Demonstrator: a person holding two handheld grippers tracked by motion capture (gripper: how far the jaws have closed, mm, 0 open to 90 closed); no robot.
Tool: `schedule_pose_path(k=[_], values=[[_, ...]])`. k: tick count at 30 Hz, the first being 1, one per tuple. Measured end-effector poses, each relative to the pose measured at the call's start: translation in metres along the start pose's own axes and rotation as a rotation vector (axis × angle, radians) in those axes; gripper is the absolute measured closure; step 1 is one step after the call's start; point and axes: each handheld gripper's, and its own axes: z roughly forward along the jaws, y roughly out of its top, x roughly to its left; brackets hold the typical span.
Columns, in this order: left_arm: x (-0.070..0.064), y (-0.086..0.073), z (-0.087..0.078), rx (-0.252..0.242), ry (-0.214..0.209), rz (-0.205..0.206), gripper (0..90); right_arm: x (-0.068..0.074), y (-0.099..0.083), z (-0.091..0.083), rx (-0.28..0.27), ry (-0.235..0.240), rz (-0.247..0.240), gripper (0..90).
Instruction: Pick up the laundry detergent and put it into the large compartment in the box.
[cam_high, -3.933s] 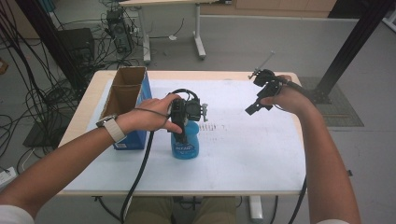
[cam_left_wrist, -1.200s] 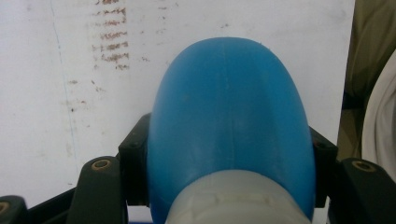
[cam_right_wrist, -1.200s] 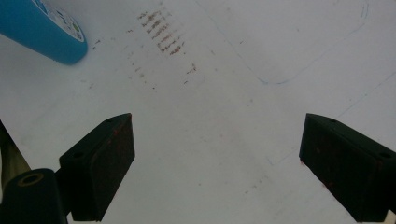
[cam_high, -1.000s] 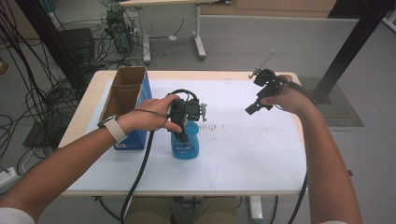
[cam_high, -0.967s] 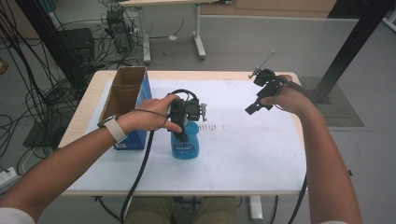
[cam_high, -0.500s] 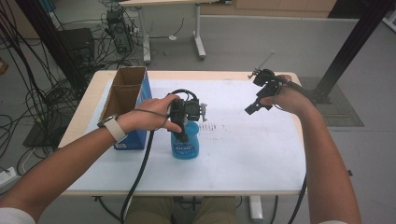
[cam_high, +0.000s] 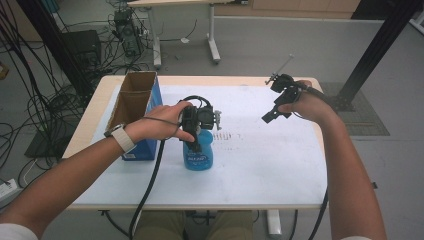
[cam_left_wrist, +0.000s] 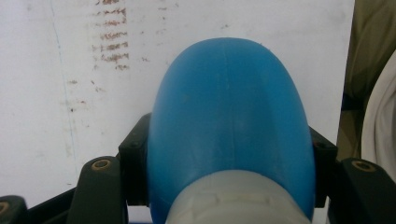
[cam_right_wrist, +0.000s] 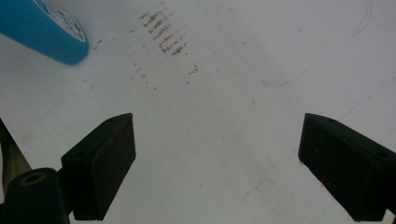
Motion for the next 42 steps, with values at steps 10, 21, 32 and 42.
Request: schedule_pose_path(k=[10, 21, 32, 42], values=[[-0.0006, -0.0005, -0.0001, -0.001, 0.002, 0.000, 37.7, 0.0001, 0.0001, 0.0000, -0.002, -0.002, 0.000, 11.2], [-0.0007, -0.0013, 0.0001, -0.005, 0.003, -0.001, 37.7, -0.0001, 0.0006, 0.0005, -0.001, 0.001, -0.002, 11.3], [-0.0010, -0.0014, 0.0000, -0.005, 0.004, 0.000, 37.7, -0.0001, 0.0001, -0.0003, -0.002, -0.002, -0.001, 11.3], [-0.0011, -0.0016, 0.0000, -0.006, 0.004, -0.001, 37.7, 0.0004, 0.0014, -0.0008, -0.001, 0.000, 0.000, 11.3]])
